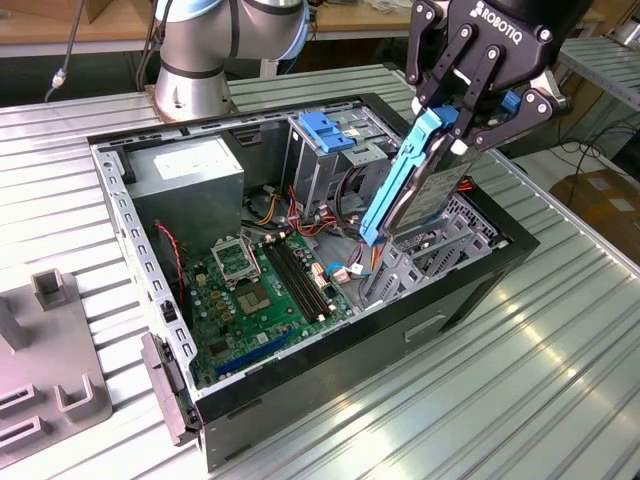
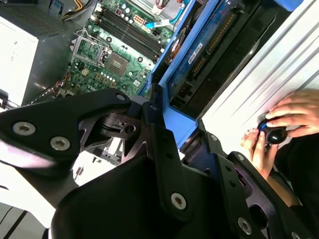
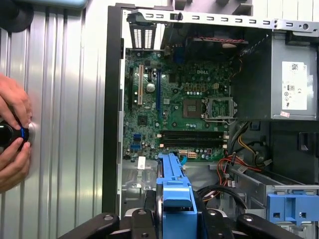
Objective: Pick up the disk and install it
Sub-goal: 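Insert the disk into the insertion slot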
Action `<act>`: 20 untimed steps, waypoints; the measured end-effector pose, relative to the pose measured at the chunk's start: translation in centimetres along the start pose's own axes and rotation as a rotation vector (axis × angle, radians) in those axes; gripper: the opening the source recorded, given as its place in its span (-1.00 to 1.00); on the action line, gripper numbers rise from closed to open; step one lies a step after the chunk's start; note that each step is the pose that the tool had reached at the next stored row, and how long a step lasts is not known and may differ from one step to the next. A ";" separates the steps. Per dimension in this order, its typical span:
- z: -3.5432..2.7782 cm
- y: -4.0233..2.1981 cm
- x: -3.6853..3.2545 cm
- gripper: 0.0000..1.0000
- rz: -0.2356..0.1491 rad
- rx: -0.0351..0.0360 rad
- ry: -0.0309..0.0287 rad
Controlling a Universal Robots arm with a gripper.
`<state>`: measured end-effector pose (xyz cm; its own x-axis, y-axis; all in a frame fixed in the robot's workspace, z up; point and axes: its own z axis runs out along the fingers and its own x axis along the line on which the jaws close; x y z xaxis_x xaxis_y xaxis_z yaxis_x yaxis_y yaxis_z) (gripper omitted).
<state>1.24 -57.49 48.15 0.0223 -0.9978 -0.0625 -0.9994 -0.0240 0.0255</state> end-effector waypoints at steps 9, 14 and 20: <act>-0.03 -1.98 0.05 -0.26 0.000 0.0000 0.0000; -0.04 -2.42 0.05 -0.26 0.000 0.0000 0.0000; 0.10 -3.05 0.34 -0.26 0.000 0.0000 -0.0001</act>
<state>4.29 -57.75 47.95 0.0223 -0.9978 -0.0626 -0.9994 -0.0239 0.0255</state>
